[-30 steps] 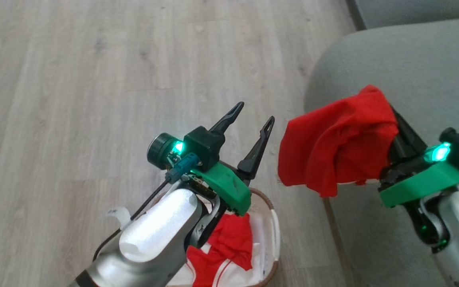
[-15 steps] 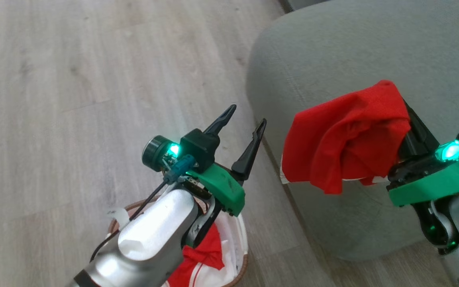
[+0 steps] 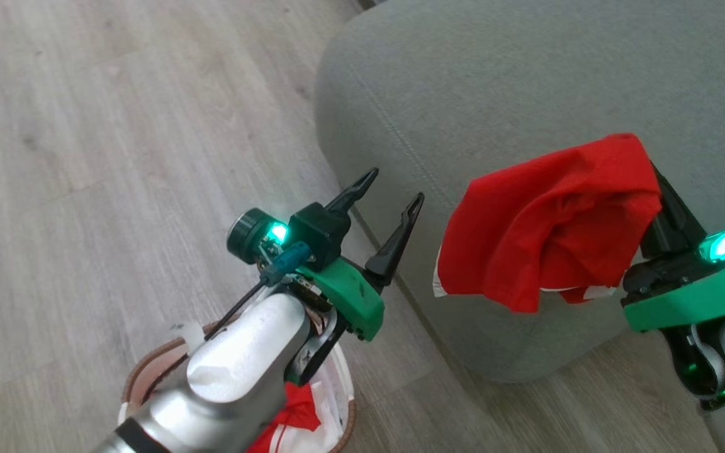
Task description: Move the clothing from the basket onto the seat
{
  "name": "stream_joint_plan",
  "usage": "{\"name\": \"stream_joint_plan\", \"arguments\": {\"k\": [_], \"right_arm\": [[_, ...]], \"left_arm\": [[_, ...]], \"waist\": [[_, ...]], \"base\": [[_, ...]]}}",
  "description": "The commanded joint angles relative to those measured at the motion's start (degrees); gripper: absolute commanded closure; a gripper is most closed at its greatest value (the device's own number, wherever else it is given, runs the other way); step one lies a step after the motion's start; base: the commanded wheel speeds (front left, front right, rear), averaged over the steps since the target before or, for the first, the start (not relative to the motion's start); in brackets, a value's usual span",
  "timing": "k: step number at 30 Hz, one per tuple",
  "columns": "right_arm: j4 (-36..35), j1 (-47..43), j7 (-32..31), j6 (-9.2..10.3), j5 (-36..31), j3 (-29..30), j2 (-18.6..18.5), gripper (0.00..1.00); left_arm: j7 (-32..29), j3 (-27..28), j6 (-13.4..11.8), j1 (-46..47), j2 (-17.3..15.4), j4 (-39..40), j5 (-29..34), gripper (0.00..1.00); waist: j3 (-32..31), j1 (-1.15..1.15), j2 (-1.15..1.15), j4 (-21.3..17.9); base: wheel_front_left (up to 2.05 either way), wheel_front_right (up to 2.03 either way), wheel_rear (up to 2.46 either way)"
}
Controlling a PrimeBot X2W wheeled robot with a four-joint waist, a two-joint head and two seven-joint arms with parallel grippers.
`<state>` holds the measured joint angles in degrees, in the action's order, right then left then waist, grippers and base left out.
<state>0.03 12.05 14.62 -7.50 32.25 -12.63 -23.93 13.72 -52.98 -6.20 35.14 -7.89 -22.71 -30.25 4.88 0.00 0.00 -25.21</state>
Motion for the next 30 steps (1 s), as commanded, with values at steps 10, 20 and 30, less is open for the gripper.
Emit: {"name": "stream_joint_plan", "arguments": {"k": [10, 20, 30], "right_arm": [[-2.8, 0.0, 0.4, 0.01, 0.2, 0.7, -0.7, 1.00], [-3.0, 2.4, 0.4, 0.01, 0.6, 2.6, -0.9, 1.00], [7.2, 20.0, 0.4, 0.01, 5.7, 4.6, -5.6, 1.00]], "left_arm": [[0.6, 1.6, 1.0, 4.9, -0.5, -0.1, 0.1, 0.00], [0.8, 1.5, 1.0, 6.2, 0.8, -0.8, 0.0, 0.00], [-1.5, -1.4, 0.4, 12.7, 3.3, -2.7, 2.8, 0.00]], "waist": [[1.6, 0.00, 0.00, -3.9], [4.2, 0.00, 0.00, -4.1], [14.8, 0.00, 0.00, -1.0]], "base": [[0.00, 0.00, 0.00], [0.00, 0.00, 0.00], [0.00, 0.00, 0.00]]}}
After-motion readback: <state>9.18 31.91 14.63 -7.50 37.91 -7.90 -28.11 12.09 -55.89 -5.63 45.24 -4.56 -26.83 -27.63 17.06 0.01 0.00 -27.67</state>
